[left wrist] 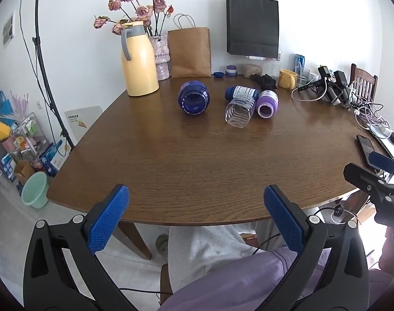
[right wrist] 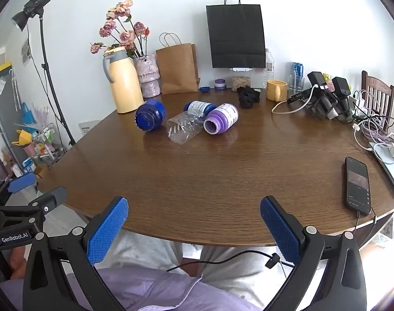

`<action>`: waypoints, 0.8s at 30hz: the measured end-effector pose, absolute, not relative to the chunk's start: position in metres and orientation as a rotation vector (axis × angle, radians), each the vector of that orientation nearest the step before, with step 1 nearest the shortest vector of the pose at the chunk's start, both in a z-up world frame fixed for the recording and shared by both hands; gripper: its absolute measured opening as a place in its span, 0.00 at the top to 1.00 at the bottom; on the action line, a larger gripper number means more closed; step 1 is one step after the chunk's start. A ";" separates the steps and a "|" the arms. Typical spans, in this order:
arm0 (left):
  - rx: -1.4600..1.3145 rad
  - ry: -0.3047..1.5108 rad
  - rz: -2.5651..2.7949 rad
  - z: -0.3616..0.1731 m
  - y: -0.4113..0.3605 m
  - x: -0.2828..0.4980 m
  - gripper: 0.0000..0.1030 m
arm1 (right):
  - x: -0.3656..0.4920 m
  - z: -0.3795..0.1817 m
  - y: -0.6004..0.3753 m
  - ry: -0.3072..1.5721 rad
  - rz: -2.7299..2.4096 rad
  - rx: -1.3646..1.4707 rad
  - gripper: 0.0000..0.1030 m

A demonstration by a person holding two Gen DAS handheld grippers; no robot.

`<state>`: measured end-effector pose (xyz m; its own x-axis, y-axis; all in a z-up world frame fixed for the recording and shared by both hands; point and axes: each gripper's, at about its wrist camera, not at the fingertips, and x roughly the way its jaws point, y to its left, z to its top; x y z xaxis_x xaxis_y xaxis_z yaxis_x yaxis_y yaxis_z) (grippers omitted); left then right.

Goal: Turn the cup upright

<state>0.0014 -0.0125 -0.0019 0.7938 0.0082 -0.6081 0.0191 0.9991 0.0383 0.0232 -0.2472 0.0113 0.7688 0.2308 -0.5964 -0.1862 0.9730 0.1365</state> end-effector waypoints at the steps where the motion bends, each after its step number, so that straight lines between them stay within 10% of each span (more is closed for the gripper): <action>1: 0.043 0.658 -0.008 -0.004 -0.013 0.002 0.00 | 0.022 0.011 -0.247 0.655 0.225 0.070 0.00; 24: 0.052 0.670 -0.006 -0.004 -0.015 0.001 0.00 | 0.022 0.009 -0.245 0.646 0.222 0.067 0.00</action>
<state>0.0007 -0.0153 -0.0040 0.7840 0.0111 -0.6207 0.0225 0.9987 0.0462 0.0216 -0.2450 0.0090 0.7757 0.2258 -0.5893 -0.1845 0.9741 0.1304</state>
